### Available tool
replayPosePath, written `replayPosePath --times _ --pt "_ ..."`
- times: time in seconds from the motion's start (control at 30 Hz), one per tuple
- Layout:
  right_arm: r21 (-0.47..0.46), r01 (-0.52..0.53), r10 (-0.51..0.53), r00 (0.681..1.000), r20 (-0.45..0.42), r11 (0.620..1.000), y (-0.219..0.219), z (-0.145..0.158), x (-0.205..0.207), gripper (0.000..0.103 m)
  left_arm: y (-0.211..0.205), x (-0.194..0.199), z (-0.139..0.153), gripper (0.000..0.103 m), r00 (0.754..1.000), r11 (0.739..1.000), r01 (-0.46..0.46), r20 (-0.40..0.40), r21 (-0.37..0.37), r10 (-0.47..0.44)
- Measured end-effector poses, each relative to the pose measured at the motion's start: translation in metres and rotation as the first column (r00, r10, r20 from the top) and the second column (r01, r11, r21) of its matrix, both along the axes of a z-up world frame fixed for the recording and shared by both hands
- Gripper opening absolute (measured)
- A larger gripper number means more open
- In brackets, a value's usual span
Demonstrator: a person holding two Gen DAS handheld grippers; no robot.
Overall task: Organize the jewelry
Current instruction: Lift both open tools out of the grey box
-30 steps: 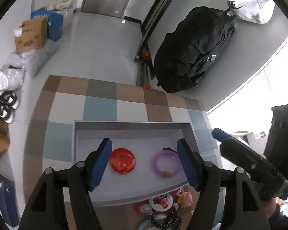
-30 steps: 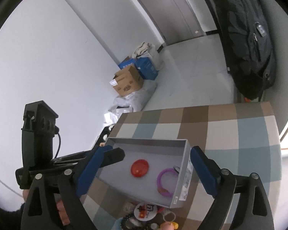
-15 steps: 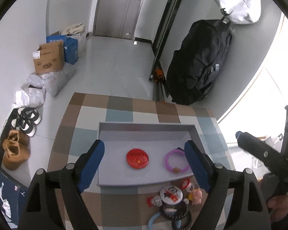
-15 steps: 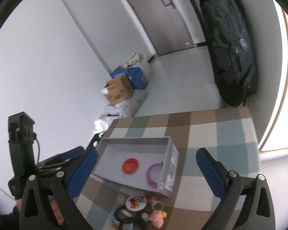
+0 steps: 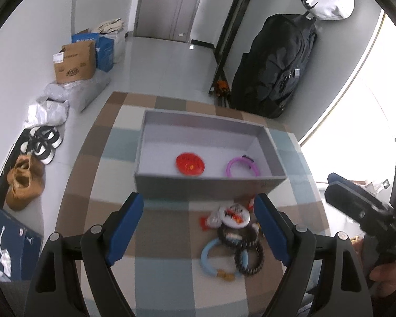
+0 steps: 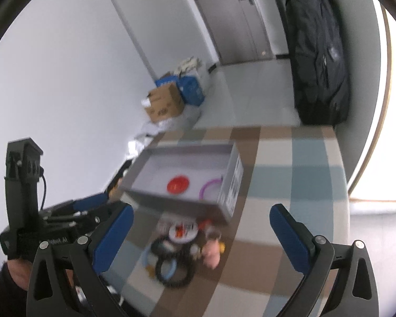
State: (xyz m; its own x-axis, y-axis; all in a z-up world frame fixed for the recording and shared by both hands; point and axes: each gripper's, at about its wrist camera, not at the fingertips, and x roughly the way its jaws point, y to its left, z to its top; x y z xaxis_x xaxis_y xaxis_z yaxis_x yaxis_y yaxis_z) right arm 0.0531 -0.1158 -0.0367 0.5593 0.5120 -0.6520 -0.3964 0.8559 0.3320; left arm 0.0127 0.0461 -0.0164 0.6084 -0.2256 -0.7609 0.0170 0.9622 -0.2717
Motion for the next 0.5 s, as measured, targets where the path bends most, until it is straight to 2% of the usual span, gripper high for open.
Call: replayPosePath --times 0.2,0.33,0.5 --pt "-0.018 -0.043 0.042 0.996 -0.081 0.999 0.009 -0.021 -0.023 0.103 0.001 -0.016 -0.012 0.083 0.999 1.000 -0.012 -0.035 0.002 0.012" --pt "-0.067 -0.098 0.089 0.989 -0.116 0.993 0.021 -0.033 -0.037 0.103 0.002 -0.026 -0.016 0.083 0.999 1.000 -0.021 -0.046 0.012 0.022" --pt "-0.127 -0.117 0.098 0.985 -0.145 0.985 0.032 -0.050 -0.045 0.102 0.006 -0.026 -0.016 0.083 0.998 0.999 -0.047 -0.052 0.011 0.047"
